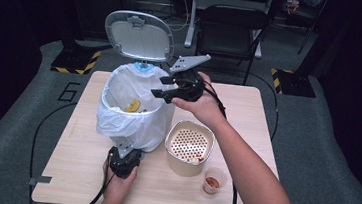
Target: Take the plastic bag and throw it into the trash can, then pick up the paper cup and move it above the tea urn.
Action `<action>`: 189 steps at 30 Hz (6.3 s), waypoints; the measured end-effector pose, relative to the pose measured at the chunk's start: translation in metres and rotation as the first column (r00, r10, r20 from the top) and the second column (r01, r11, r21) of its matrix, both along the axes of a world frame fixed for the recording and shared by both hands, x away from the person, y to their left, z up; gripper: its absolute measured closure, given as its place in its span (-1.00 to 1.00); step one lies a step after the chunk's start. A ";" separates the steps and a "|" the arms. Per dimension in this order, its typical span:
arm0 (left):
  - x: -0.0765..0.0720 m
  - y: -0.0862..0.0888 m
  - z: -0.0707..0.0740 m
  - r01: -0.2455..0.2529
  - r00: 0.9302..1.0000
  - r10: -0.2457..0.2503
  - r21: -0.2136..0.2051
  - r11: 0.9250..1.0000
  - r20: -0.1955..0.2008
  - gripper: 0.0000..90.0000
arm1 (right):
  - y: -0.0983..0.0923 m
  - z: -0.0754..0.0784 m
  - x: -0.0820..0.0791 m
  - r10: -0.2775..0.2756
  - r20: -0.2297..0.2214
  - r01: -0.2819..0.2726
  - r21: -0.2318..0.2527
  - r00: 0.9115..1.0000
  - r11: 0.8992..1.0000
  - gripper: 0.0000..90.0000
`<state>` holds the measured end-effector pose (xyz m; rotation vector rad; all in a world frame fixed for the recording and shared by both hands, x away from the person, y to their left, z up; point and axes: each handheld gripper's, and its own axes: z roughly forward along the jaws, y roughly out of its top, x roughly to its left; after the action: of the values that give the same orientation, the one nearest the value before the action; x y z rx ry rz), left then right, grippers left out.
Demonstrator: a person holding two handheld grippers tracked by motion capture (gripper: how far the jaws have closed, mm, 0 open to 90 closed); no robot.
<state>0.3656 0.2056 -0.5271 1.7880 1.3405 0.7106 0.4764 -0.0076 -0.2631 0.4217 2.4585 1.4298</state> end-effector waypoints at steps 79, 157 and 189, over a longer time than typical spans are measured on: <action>0.000 -0.001 0.000 0.001 1.000 -0.001 -0.027 1.000 -0.011 0.40 | -0.144 -0.157 -0.019 -0.180 -0.145 0.176 -0.041 0.973 0.984 0.81; 0.000 -0.001 0.000 0.007 1.000 -0.007 -0.024 1.000 -0.011 0.40 | -0.165 -0.224 -0.141 -0.149 -0.150 0.139 -0.073 0.977 0.988 -0.41; 0.000 -0.001 -0.001 0.004 1.000 -0.004 -0.028 1.000 -0.007 0.40 | -0.201 -0.166 -0.107 -0.200 -0.070 0.196 -0.051 0.977 0.979 -0.20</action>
<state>0.3657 0.2047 -0.5276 1.7722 1.3446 0.6808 0.3689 -0.2085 -0.4293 0.7012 2.4209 1.2982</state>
